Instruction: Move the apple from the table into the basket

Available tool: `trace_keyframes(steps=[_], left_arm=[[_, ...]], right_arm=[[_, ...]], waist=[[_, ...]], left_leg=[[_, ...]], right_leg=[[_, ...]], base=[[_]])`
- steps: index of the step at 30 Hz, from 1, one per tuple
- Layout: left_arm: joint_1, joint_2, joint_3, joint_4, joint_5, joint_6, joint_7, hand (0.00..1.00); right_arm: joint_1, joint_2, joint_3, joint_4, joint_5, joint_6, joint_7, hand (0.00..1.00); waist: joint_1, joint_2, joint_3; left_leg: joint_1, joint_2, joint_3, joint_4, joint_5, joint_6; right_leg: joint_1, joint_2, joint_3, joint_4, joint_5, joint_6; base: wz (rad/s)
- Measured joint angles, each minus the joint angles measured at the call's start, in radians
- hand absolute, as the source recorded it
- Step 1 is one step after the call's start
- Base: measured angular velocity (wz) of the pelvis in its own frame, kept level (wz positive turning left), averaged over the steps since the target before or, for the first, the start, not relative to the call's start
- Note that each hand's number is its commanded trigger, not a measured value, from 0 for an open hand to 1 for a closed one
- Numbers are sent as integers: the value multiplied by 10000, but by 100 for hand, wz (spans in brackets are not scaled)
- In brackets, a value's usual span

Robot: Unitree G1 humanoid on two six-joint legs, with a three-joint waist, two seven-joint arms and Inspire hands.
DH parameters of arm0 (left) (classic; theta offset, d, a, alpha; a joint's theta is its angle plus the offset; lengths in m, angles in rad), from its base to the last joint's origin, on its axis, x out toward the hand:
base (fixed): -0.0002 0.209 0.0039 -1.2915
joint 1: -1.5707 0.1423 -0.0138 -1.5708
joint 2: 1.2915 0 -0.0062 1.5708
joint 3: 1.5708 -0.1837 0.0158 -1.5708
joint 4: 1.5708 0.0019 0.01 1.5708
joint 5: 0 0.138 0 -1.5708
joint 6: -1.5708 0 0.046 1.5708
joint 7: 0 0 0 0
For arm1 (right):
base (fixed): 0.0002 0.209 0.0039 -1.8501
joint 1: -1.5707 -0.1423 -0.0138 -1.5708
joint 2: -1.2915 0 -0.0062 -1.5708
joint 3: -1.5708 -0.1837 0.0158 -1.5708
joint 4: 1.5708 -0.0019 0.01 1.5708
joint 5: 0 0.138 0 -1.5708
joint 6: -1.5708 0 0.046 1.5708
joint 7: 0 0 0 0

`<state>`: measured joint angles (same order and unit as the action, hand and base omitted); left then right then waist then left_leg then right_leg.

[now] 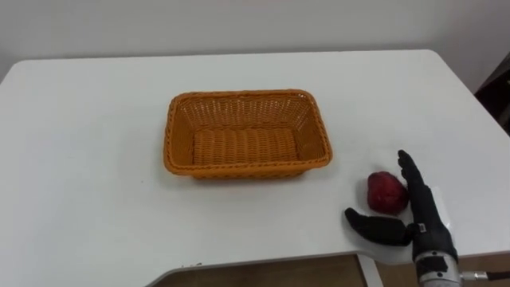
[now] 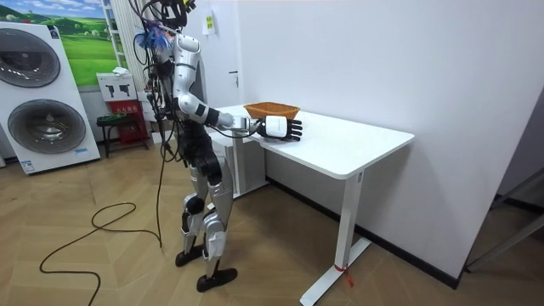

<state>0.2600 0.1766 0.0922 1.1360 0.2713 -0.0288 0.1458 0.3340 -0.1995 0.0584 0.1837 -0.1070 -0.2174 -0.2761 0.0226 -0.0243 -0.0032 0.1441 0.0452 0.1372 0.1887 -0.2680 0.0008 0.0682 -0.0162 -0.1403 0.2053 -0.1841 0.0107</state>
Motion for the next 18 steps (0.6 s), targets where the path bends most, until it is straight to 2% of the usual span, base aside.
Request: trace_keyframes(steps=[1,2,11,18], left_arm=[[0,0,0,-1,-8,-8,0,0],[0,0,0,-2,-22,-27,0,0],[100,-1,-1,-239,-31,-67,6,0],[199,0,-214,-429,-53,-70,224,0]], right_arm=[[0,0,0,6,0,0,20,71],[4,0,-1,16,0,-9,52,100],[-64,0,-443,396,-290,-304,-268,100],[-195,2,-486,469,-258,-309,-421,100]], waist=[[-1,-6,-1],[-12,-14,0],[-29,-45,-7],[-151,-31,-10]], left_leg=[[0,0,0,0,0,0],[0,0,0,0,0,0],[40,8,3,-16,0,0],[34,14,1,-24,-1,-1]], right_leg=[[0,0,0,-1,0,0],[2,2,1,-4,0,0],[50,11,-2,-19,0,0],[45,18,-6,-20,1,-2]], base=[[0],[0],[0],[0]])
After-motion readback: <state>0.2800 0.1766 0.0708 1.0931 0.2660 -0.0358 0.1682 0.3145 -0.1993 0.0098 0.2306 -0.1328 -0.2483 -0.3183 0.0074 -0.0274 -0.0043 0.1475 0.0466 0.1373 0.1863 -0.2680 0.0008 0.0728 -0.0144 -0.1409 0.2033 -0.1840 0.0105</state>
